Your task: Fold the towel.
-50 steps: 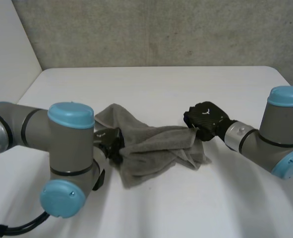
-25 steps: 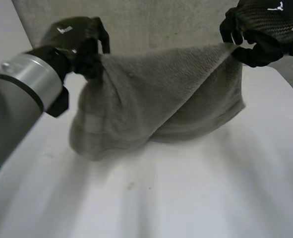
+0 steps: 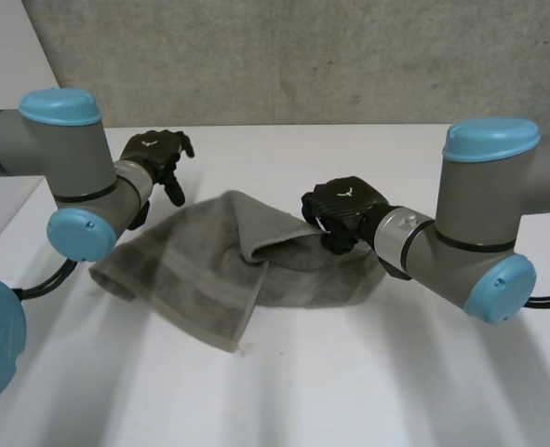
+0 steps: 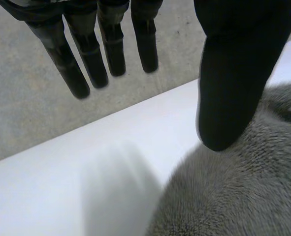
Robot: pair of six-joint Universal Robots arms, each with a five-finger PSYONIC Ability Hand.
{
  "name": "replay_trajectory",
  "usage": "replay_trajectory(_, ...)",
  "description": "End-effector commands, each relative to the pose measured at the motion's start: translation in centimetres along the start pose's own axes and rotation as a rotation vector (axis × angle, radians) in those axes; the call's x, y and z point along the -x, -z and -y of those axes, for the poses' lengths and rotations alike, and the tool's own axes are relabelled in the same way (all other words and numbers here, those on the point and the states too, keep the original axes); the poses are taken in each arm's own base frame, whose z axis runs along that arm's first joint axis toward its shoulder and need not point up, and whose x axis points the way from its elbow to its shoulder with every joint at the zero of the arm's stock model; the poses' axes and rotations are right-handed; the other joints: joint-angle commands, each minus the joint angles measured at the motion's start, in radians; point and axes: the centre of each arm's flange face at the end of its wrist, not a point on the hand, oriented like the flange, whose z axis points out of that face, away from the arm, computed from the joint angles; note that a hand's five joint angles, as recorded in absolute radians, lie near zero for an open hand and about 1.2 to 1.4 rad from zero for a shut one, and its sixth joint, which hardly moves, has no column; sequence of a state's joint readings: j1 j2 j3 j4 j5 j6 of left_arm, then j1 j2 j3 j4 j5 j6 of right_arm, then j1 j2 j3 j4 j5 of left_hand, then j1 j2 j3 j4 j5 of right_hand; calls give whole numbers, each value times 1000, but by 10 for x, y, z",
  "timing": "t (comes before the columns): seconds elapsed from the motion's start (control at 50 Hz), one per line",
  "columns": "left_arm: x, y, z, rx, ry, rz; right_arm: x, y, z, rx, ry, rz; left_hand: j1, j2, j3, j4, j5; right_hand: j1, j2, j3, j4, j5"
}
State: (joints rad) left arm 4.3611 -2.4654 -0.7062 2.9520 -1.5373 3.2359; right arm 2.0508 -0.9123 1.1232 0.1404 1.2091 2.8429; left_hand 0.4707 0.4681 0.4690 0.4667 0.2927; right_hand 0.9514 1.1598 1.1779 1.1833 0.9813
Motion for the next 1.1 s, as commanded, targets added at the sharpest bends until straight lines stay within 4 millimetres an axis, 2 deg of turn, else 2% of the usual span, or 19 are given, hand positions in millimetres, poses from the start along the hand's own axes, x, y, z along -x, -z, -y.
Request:
replay_trajectory(0.02,-23,25,20,-7,-76,-43,-7,3,2,-13,-42,-34,-93,-90,-91,-89,-89,-659,-868,-886,-891,-864)
replay_trajectory(0.06,-29,47,26,35,-76,-52,-8,7,8,-25,-56,-40,-84,-81,-82,-80,-81,-746,-954,-973,-978,-950)
replay_trajectory(0.08,-29,47,26,35,-76,-52,-13,12,12,-34,-68,-53,-84,-81,-82,-80,-80,-777,-985,-1003,-1009,-981)
replay_trajectory(0.1,-31,57,25,59,-74,-50,-23,17,13,-34,-77,-77,-84,-81,-82,-80,-80,-777,-985,-1003,-1009,-981)
replay_trajectory(0.12,-31,69,22,88,-76,-36,-23,17,13,-34,-77,-77,-72,-70,-71,-68,-69,-777,-985,-1003,-1009,-981)
replay_trajectory(0.14,-31,69,22,88,-76,-36,-36,21,12,-32,-87,-104,-72,-70,-71,-68,-69,-777,-985,-1003,-1009,-981)
replay_trajectory(0.18,-45,97,17,124,-85,-33,-45,26,12,-31,-95,-124,-58,-55,-56,-54,-54,-777,-985,-1003,-1009,-981)
replay_trajectory(0.2,-45,97,17,124,-85,-33,-52,29,10,-26,-101,-139,-58,-55,-56,-54,-54,-777,-985,-1003,-1009,-981)
replay_trajectory(0.22,-55,110,15,135,-83,-39,-57,31,7,-19,-106,-150,-52,-49,-50,-48,-48,-777,-985,-1003,-1009,-981)
replay_trajectory(0.24,-55,110,15,135,-83,-39,-57,31,7,-19,-106,-150,-52,-49,-50,-48,-48,-777,-985,-1003,-1009,-981)
replay_trajectory(0.26,-63,120,11,146,-74,-37,-60,32,3,-9,-111,-156,-55,-52,-53,-51,-51,-777,-985,-1003,-1009,-981)
replay_trajectory(0.28,-63,121,11,146,-74,-37,-64,34,-1,5,-119,-167,-55,-52,-53,-51,-51,-777,-985,-1003,-1009,-981)
replay_trajectory(0.32,-78,141,-3,194,-21,-23,-69,35,-7,19,-128,-178,-55,-52,-53,-51,-51,-777,-985,-1003,-1009,-981)
replay_trajectory(0.4,-94,159,-21,242,22,-24,-70,36,-22,57,-149,-186,-57,-55,-56,-54,-54,-777,-985,-1003,-1009,-981)
replay_trajectory(0.48,-104,165,-29,243,19,-24,-70,35,-29,71,-143,-182,-60,-58,-59,-56,-57,-777,-985,-1003,-1009,-981)
replay_trajectory(0.52,-107,164,-34,232,17,-17,-69,34,-34,83,-137,-180,-58,-55,-56,-54,-54,-777,-985,-1003,-1009,-981)
replay_trajectory(0.56,-111,159,-49,224,2,2,-67,34,-40,98,-123,-176,-23,-20,-21,-19,-19,-777,-985,-1003,-1009,-981)
replay_trajectory(0.7,-112,153,-67,247,-13,21,-64,33,-45,111,-112,-170,75,77,76,79,78,-777,-985,-1003,-1009,-981)
replay_trajectory(1.1,-116,141,-91,263,-24,20,-60,31,-50,117,-112,-160,183,186,185,187,187,-777,-985,-1003,-1009,-981)
